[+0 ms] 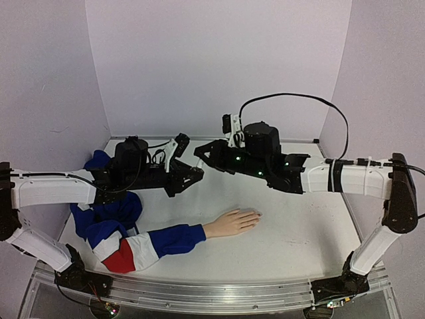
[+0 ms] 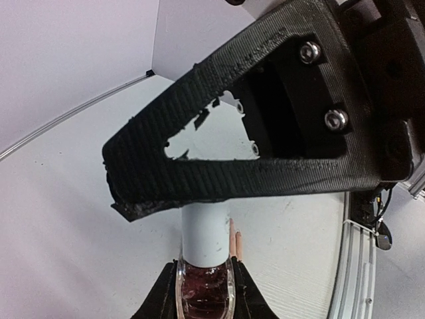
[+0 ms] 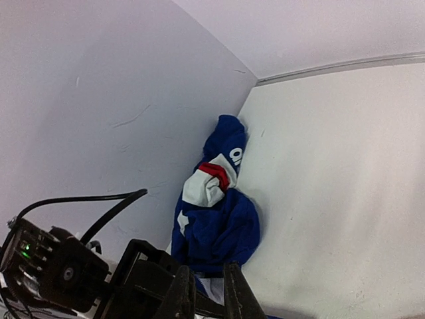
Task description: Paint the nails
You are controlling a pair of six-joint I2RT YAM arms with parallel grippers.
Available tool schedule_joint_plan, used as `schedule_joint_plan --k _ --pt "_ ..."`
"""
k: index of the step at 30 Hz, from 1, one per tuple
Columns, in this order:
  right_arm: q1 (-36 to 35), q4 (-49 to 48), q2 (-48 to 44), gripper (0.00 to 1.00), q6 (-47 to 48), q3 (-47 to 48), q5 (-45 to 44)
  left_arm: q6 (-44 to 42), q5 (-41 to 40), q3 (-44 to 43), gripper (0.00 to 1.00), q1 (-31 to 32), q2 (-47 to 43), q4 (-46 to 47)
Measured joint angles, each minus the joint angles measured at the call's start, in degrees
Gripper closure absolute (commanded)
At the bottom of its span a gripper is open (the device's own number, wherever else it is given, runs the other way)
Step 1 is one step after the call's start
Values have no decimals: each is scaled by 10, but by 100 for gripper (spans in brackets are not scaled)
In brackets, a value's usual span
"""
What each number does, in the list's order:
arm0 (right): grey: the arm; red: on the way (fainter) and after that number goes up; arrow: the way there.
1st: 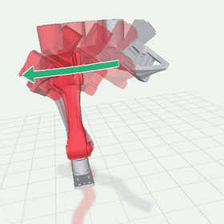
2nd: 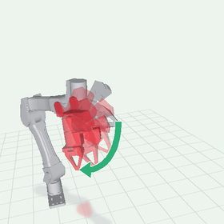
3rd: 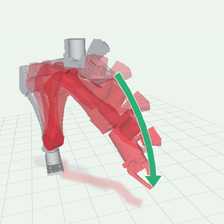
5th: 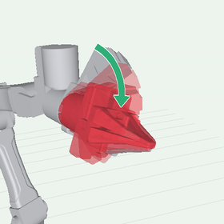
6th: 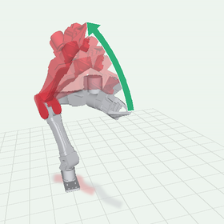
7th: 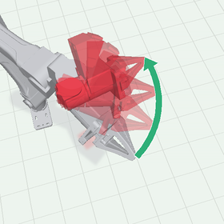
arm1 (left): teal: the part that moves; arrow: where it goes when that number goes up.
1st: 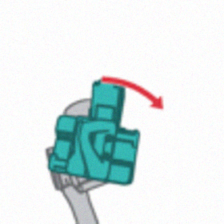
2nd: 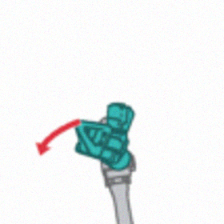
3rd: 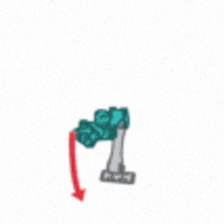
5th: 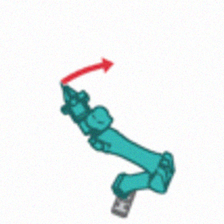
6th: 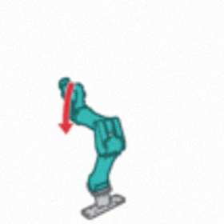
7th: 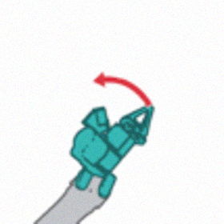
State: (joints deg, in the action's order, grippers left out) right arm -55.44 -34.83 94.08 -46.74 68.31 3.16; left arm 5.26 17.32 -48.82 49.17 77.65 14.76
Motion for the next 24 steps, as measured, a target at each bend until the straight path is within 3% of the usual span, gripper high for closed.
schedule_joint_plan --k 1,7,13,16,19,24 --pt "-3 7 0 97 -6 0 -14 -3 -7 0 100 1 3 0" --pt "-7 48 -16 49 1 0 -21 1 -27 0 100 4 8 21" --pt "53 87 -54 13 74 -2 118 34 -30 6 100 3 -3 47" --pt "108 89 -70 11 110 -2 208 50 -9 9 100 1 -3 34" --pt "142 89 -70 19 148 -1 296 61 30 9 100 -2 -3 16" --pt "139 92 -41 29 203 4 429 78 124 9 100 -8 -4 5"
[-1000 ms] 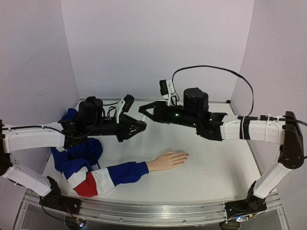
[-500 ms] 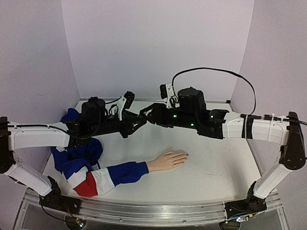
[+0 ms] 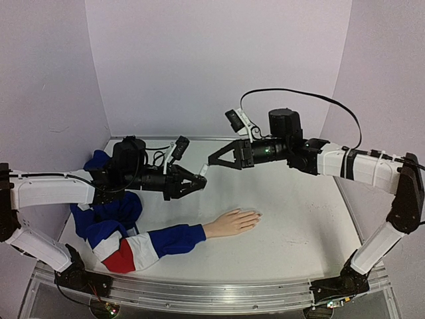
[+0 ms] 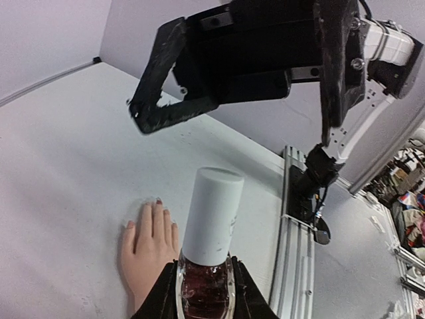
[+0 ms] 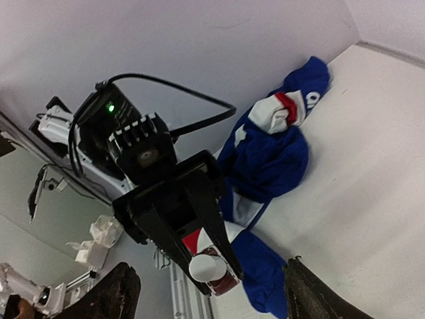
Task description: Paint the nails
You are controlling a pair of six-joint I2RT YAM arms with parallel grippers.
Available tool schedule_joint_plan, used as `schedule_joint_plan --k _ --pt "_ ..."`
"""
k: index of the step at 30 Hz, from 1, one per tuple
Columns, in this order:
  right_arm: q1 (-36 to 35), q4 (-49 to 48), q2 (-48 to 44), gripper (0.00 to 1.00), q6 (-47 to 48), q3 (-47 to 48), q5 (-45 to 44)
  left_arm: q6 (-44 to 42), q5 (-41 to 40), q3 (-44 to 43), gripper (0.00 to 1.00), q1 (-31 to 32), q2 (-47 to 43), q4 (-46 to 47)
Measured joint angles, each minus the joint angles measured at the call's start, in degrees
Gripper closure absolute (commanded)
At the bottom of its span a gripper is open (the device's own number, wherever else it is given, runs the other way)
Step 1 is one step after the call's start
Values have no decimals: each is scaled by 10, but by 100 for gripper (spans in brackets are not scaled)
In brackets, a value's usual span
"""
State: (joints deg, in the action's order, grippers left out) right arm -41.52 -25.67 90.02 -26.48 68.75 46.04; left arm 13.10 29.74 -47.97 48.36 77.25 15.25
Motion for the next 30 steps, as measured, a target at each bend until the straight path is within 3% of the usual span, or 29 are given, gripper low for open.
schedule_joint_plan --k 3,13,30 --pt "-3 -5 12 30 14 0 52 11 52 0 100 0 0 -4" --pt "-17 -70 25 48 17 0 130 36 142 -27 100 0 1 -13" --pt "-41 -104 39 95 9 2 132 38 156 -35 100 1 5 -13"
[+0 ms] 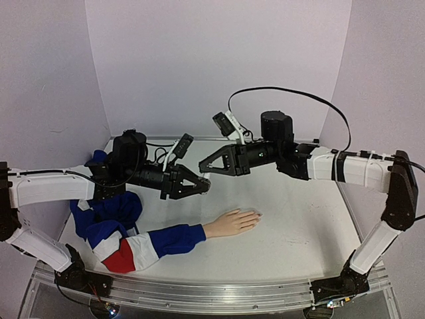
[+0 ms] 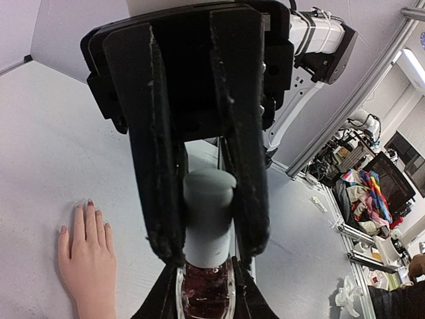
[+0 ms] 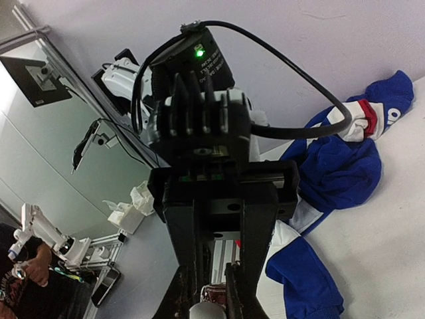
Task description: Paint the nails
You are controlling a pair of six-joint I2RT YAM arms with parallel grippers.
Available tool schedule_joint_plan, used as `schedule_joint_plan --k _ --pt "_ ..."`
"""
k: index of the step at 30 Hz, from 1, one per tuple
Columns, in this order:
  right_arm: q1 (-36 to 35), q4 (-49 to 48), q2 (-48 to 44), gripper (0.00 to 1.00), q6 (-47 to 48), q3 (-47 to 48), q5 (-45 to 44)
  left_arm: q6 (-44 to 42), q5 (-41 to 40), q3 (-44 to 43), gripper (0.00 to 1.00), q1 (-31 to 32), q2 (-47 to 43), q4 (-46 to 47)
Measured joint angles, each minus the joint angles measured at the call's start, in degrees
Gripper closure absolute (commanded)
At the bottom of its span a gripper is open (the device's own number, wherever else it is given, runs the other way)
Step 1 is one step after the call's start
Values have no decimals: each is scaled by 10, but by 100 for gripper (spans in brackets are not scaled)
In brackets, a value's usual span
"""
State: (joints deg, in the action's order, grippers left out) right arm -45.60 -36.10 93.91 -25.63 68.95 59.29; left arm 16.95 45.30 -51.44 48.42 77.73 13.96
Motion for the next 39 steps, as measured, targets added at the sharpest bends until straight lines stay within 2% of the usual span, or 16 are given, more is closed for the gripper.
schedule_joint_plan --k 2,7,12,16,24,27,31,36,39 --pt "-1 -5 1 100 -3 -1 -5 -2 -5 0 100 0 -1 0" --pt "-4 -32 1 100 -12 -9 -36 -9 -42 0 100 0 -12 -10" --pt "-13 -74 1 100 -40 -29 -127 -28 -125 7 100 2 -24 -15" --pt "-33 -83 2 100 -72 -36 -261 -52 -209 10 100 2 -24 -13" --pt "-109 13 32 100 -185 16 -661 -98 -344 9 100 2 47 60" --pt "-124 54 52 100 -220 33 -748 -111 -371 9 100 7 82 78" --pt "-137 93 56 100 -237 39 -802 -121 -391 11 100 20 99 88" --pt "-143 112 51 67 -205 44 -793 -120 -397 42 100 27 88 123" --pt "-140 132 37 53 -167 44 -726 -106 -400 53 100 28 70 118"
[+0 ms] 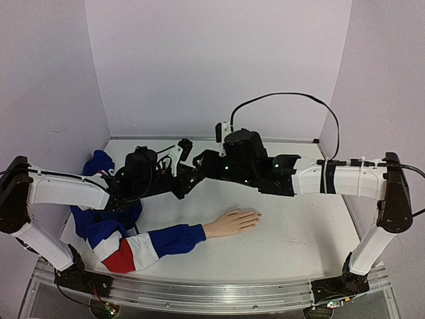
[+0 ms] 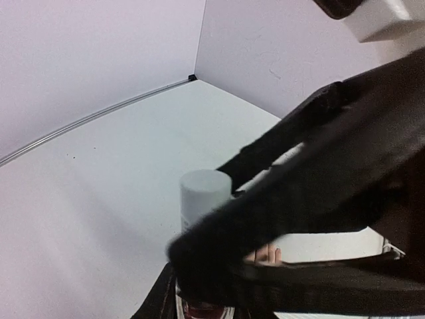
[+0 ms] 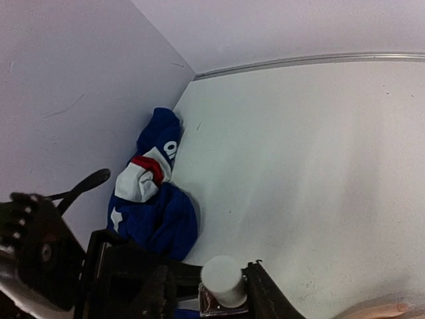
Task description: Paint the nails
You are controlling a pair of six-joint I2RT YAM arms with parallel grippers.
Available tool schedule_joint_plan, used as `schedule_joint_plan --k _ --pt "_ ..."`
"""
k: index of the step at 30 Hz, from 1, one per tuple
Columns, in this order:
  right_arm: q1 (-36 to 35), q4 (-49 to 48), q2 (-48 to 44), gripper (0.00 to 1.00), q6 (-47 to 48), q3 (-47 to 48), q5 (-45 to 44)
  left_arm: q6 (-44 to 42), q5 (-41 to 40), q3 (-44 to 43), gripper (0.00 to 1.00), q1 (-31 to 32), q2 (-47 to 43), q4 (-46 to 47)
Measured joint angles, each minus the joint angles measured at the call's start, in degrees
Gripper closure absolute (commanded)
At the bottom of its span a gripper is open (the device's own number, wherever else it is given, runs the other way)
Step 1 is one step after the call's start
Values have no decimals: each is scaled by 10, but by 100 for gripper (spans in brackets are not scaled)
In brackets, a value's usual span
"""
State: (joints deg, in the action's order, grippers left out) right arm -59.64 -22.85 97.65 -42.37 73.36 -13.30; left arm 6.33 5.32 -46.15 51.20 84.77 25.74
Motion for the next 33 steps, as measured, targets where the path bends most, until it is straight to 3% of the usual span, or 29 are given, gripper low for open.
schedule_joint_plan --k 2,6,11,18,20,26,33 --pt "9 11 -17 38 18 -2 41 9 0 0 100 -2 -13 -16" --pt "58 16 -73 19 60 -10 150 22 22 -3 100 -5 -36 -69" --pt "136 0 -108 16 117 -14 321 47 112 -3 100 -23 -61 -111" --pt "140 -51 -84 25 156 -33 559 80 303 -35 100 -37 -75 -128" --pt "137 -82 -77 33 150 -45 603 88 349 -49 100 -36 -75 -128" --pt "137 -164 -58 53 112 -59 672 101 422 -67 100 -36 -75 -127" --pt "136 -212 -51 69 82 -66 697 103 445 -68 100 -36 -75 -128"
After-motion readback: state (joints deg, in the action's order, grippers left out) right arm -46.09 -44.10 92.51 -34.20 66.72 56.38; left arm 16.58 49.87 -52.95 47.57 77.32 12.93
